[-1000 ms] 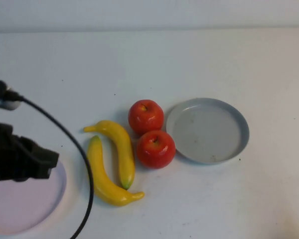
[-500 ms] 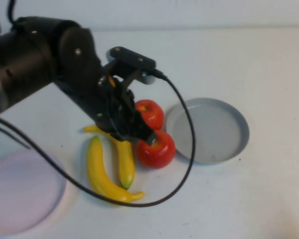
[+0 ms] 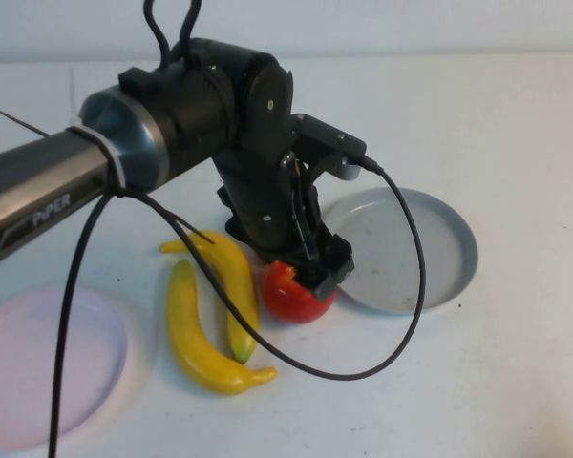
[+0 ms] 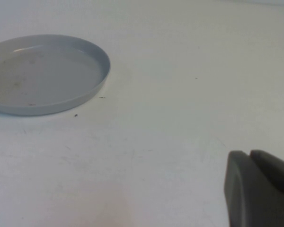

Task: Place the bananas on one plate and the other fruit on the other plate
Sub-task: Put one type of fruit in the left plate

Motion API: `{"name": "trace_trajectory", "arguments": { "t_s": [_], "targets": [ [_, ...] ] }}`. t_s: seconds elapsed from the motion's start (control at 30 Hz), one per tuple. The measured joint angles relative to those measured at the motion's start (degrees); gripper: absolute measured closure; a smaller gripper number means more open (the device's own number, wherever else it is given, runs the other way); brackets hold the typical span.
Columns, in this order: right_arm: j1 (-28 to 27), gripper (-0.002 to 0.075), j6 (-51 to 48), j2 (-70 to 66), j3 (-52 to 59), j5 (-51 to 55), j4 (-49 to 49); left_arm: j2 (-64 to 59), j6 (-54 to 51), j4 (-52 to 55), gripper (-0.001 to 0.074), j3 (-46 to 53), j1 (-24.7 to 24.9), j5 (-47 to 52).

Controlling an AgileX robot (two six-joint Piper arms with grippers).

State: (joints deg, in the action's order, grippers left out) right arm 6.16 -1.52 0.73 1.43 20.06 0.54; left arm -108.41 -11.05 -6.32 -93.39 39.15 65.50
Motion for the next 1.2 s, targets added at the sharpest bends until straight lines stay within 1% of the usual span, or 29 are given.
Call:
{"name": "trace_trajectory", "arguments": {
  "t_s": [0.03,0.07,0.13,0.17,0.43,1.2],
  "targets": [
    [0.00,0.0741,0.00,0.00,0.00,0.00,0.00,-0.63,0.24,0.00,0.0146,-0.11,0.00,-0.63],
    [0.00,0.0742,0.00,0.00,0.00,0.00,0.00,-1.21,0.40,0.00,0.0115,-0.11,0.00,-1.50],
    [0.00,0.0742,0.00,0.00,0.00,0.00,0.00,-2.19,0.64,0.00,0.0073,-0.11,0.00,-3.04],
    [0.00,0.0742,0.00,0.00,0.00,0.00,0.00,-2.37,0.79,0.00,0.0069,-0.11,0.00,-3.60],
    [0.00,0.0741,0.00,0.00,0.00,0.00,0.00,-2.88,1.93,4.29,0.0066,-0.11,0.00,-5.46],
    [0.00,0.0741,0.00,0.00,0.00,0.00,0.00,-6.99,2.00,4.64,0.0066,-0.66,0.00,-6.45]
  ]
}}
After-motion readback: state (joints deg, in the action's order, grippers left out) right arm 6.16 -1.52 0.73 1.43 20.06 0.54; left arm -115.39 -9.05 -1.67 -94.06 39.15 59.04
